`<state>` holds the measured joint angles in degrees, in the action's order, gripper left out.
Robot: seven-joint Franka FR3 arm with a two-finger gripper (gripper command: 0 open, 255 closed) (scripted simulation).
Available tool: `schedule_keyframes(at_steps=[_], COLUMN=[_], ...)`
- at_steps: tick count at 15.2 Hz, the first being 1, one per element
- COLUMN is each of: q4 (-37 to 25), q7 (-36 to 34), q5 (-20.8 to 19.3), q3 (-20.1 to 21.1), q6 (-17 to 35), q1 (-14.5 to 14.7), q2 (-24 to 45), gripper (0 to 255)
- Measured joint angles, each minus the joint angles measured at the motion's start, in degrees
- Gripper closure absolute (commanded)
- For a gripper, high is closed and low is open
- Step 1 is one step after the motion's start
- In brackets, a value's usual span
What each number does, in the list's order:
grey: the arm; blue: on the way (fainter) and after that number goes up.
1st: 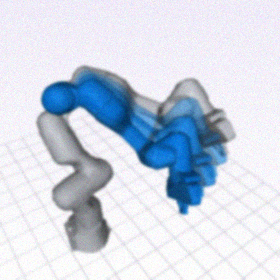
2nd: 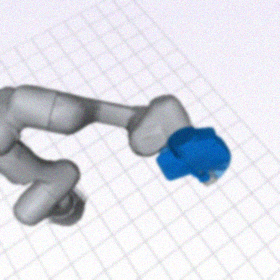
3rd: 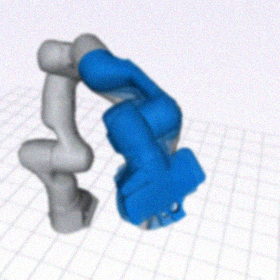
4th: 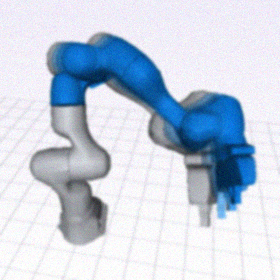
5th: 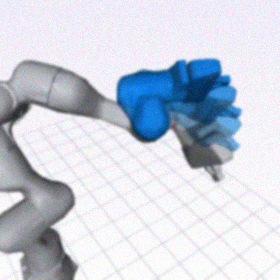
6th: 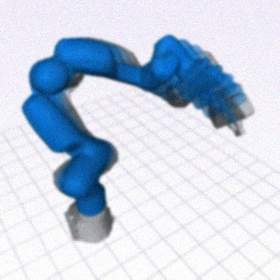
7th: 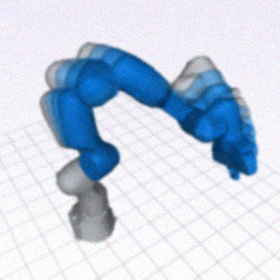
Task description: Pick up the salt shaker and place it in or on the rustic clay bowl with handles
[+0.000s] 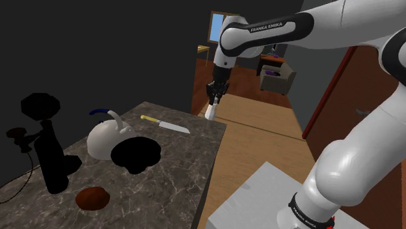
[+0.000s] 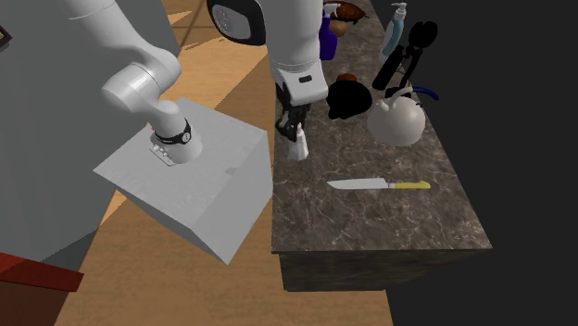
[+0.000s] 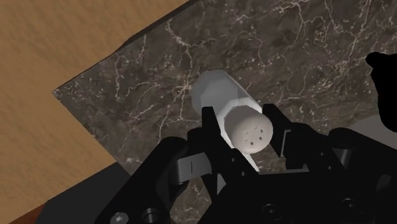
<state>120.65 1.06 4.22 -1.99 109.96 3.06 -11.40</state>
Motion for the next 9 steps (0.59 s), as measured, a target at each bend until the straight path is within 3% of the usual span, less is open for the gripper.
schedule_keyframes(at_steps=[5, 9], q4=[-3.4, -5.9], q7=[-0.3, -4.4], q5=[-0.1, 0.3], q3=[0.0, 2.5], q6=[-3.7, -4.7], q1=[0.0, 1.7], q2=[-0.3, 0.9], gripper=[255, 255])
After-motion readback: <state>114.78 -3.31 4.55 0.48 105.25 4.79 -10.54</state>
